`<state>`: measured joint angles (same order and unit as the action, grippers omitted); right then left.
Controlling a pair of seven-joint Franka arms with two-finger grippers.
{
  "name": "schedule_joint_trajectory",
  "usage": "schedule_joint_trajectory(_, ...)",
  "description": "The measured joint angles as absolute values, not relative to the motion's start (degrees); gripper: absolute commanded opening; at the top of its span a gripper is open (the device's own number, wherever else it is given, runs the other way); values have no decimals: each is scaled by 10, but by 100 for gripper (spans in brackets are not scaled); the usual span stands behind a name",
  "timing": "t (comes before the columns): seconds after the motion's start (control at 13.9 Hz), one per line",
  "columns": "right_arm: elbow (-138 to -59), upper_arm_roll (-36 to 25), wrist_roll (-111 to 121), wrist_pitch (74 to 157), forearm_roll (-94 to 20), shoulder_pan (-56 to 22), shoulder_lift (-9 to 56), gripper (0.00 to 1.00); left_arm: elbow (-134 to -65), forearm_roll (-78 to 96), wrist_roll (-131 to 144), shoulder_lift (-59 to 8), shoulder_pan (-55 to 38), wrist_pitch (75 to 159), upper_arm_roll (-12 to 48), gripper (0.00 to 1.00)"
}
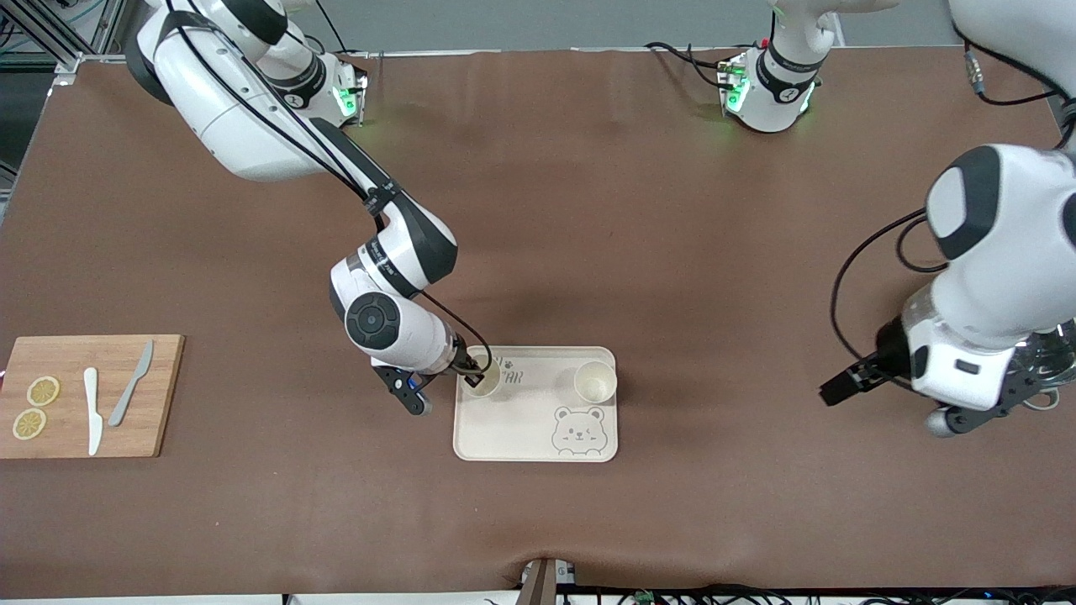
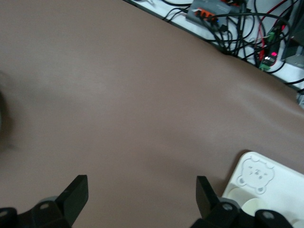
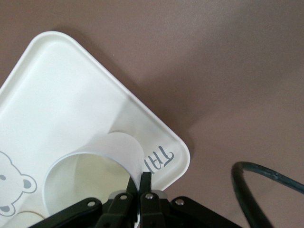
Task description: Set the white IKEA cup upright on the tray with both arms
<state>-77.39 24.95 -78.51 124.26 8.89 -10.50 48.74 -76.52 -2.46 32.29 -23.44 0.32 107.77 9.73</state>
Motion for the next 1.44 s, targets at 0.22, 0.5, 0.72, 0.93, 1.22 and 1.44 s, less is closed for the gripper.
schedule_joint_trajectory(0.22, -774, 249, -788, 1242, 91, -105, 490, 23, -765, -25, 249, -204, 31, 1017, 97, 100)
schedule_joint_trajectory(0.5, -773, 249, -792, 1242, 91, -105, 494, 100, -765, -25, 179, -156, 58, 940, 97, 100)
schedule_joint_trajectory(0.72, -760, 249, -792, 1238, 92, -103, 493, 100, -766, -25, 156, -122, 62, 874, 97, 100)
schedule_joint_trajectory(0.93, -727, 263, -791, 1177, 92, -96, 488, 100, -779, -25, 116, -92, 61, 848, 99, 100)
schedule_joint_trajectory(1.22, -668, 302, -785, 1047, 92, -46, 464, 100, -811, -25, 68, -50, 61, 848, 99, 100)
schedule_joint_trajectory(1.44, -655, 300, -774, 975, 93, -21, 417, 100, -858, -25, 49, -14, 61, 870, 102, 100)
